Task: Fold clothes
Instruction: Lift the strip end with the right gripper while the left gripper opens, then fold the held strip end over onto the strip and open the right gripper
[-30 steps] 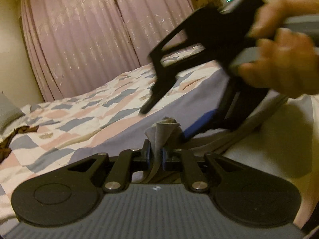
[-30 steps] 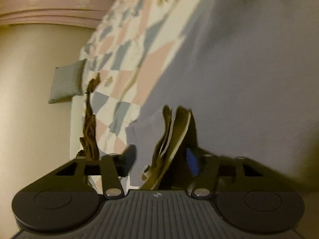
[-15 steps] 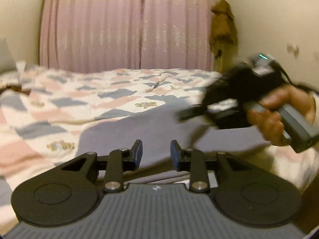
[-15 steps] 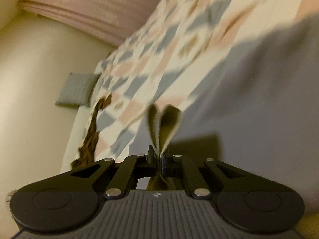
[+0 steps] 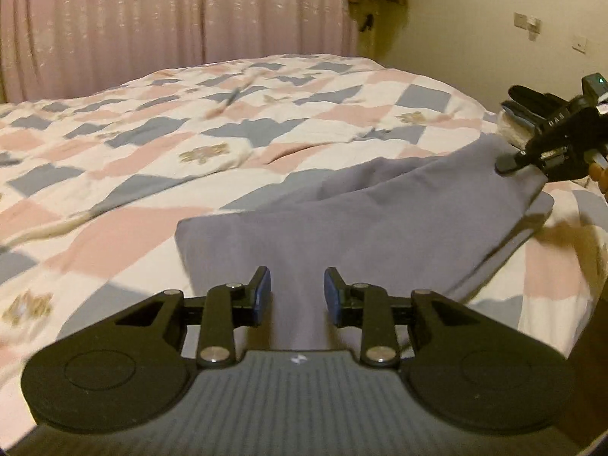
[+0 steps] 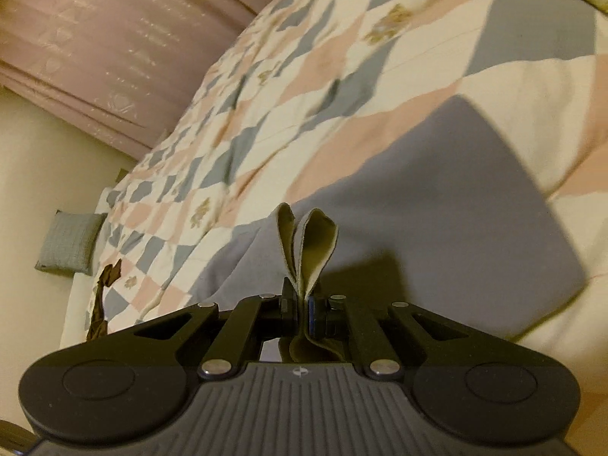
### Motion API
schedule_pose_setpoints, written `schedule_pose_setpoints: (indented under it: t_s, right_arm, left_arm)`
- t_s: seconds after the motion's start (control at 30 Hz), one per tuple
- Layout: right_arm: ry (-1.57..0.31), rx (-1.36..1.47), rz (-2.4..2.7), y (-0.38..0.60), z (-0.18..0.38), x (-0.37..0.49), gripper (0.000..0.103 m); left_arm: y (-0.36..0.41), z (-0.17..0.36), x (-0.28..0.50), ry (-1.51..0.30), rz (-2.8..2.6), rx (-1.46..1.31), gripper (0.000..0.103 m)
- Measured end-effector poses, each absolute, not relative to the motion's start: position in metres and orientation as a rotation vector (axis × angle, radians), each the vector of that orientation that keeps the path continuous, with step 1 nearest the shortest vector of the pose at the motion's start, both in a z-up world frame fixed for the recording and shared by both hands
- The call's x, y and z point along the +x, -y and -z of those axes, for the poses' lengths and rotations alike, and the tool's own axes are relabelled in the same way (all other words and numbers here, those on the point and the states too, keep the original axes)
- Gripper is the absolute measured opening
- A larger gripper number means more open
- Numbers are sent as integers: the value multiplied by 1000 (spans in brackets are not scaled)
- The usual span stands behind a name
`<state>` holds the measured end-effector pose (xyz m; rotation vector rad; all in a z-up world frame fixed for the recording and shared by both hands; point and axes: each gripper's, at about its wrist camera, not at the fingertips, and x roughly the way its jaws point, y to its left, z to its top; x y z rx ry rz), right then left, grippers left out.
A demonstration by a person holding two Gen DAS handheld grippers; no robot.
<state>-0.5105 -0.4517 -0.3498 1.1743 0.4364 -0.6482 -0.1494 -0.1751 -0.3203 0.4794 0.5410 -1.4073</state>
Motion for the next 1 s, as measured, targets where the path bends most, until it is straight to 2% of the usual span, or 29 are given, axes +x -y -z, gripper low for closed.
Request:
schedule_pose_setpoints:
  t_s: [0.53,1.0]
  right_arm:
    - [-401,1147,787,482,359,-570,6]
    - [-441,1126,868,488,380,-578,6]
  left_arm:
    - [220,333,-161,-523,1409,607,26]
    - [225,337,-157,-513,1394,623,26]
